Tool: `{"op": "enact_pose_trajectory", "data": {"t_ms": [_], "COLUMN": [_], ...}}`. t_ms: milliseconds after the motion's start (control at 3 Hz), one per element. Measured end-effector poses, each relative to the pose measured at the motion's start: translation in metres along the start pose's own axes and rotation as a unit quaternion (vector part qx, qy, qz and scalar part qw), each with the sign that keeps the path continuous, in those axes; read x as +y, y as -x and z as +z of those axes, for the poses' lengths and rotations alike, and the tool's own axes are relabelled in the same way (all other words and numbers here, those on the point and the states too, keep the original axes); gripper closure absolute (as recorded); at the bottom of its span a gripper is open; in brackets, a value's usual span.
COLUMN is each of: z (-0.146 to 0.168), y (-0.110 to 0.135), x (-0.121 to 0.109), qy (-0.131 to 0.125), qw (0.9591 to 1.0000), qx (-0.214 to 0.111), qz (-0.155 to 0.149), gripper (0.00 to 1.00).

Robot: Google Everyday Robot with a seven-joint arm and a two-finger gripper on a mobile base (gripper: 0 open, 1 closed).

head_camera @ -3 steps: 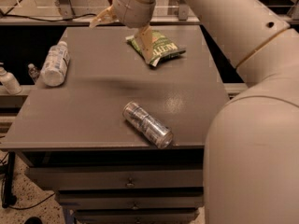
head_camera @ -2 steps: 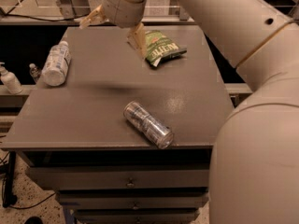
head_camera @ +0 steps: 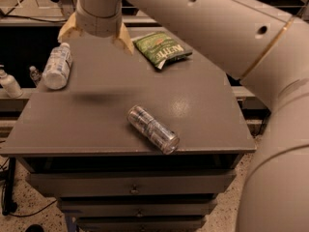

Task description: Move blue plastic bottle near green jalapeno chip bag

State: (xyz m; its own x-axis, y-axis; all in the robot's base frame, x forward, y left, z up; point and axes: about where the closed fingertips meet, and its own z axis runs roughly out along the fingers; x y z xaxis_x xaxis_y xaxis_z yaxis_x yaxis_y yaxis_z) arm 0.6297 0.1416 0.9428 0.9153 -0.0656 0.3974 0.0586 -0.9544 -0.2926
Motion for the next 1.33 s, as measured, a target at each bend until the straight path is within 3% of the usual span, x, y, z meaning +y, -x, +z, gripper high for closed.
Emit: {"op": "enact_pose_trajectory", "data": {"t_ms": [333,667,1000,1333], "z": [0.014,0.027,0.042,0.063], "y": [-0.015,-0.034,-0.049,-0.052], "x": [-0.015,-0.022,-0.031,-0.043], "qy": [0.024,0.041,0.043,0.029], "qw": [0.9967,0.9930,0.9934,0.9963], "qx": [0.039,0.046,0.039,0.023], "qz": [-0.067,-0.101,-0.099,-0.078], "gripper": [0.00,0.00,0.00,0.00]}}
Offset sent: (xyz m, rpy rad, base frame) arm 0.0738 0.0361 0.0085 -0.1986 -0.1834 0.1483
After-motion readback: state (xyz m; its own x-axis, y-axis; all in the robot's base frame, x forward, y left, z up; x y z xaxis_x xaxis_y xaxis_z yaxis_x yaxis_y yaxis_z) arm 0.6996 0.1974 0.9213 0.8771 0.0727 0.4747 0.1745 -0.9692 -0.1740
